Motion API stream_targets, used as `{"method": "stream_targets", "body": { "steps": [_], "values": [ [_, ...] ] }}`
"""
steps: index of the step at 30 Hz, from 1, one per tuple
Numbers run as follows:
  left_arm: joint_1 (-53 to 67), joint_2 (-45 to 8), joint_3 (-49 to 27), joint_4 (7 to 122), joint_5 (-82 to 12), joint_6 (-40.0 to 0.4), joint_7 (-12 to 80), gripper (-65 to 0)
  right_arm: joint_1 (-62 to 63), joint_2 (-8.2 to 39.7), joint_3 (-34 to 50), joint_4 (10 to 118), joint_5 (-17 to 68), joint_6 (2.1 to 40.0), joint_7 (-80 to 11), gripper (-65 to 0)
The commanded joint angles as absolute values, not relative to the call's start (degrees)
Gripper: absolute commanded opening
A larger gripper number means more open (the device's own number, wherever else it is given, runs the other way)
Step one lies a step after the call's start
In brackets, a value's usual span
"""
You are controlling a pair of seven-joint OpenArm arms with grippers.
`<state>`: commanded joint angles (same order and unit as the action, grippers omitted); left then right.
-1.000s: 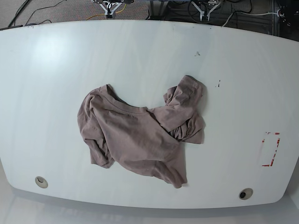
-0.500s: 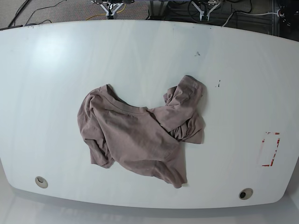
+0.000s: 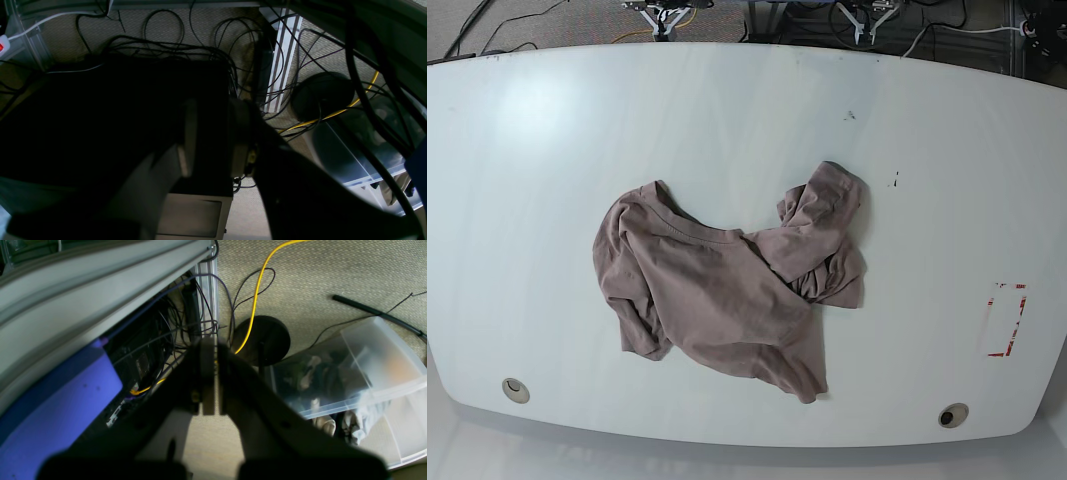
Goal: Layout the t-shirt on the table in an organized manner, then fold the t-shirt properly
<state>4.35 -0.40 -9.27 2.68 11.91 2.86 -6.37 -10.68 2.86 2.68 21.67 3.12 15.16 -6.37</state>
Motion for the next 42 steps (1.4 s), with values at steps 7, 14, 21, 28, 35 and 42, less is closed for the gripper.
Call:
{"method": "stream_targets", "body": {
  "steps": [7, 14, 21, 28, 35, 42],
  "values": [
    [4.4, -0.5, -9.3, 3.5, 11.9, 2.9, -6.4, -49.9, -10.7, 2.9, 2.7, 21.7, 3.1, 15.2, -6.4, -63.7],
    [4.4, -0.5, -9.3, 3.5, 11.9, 2.9, -6.4, -49.9, -10.7, 2.9, 2.7, 21.8, 3.1, 15.2, -6.3, -63.7],
    [6.1, -0.5, -9.3, 3.6, 11.9, 2.8, -6.4, -49.9, -11.0, 2.9, 2.6, 22.0, 3.0, 15.2, -3.9, -63.7],
    [10.5, -0.5, -9.3, 9.9, 11.8, 2.8, -6.4, -46.9, -13.1, 2.9, 2.6, 23.0, 3.0, 15.2, -2.4, -63.6],
    [16.1, -0.4, -9.3, 18.5, 11.7, 2.8, -6.4, -33.6, -19.5, 2.9, 2.9, 31.9, 3.4, 15.1, -1.1, -53.3],
    [21.9, -0.5, -9.3, 27.8, 11.6, 2.8, -6.5, -30.6, -27.6, 2.9, 3.0, 44.1, 3.6, 15.1, -1.4, -34.7]
  ]
}}
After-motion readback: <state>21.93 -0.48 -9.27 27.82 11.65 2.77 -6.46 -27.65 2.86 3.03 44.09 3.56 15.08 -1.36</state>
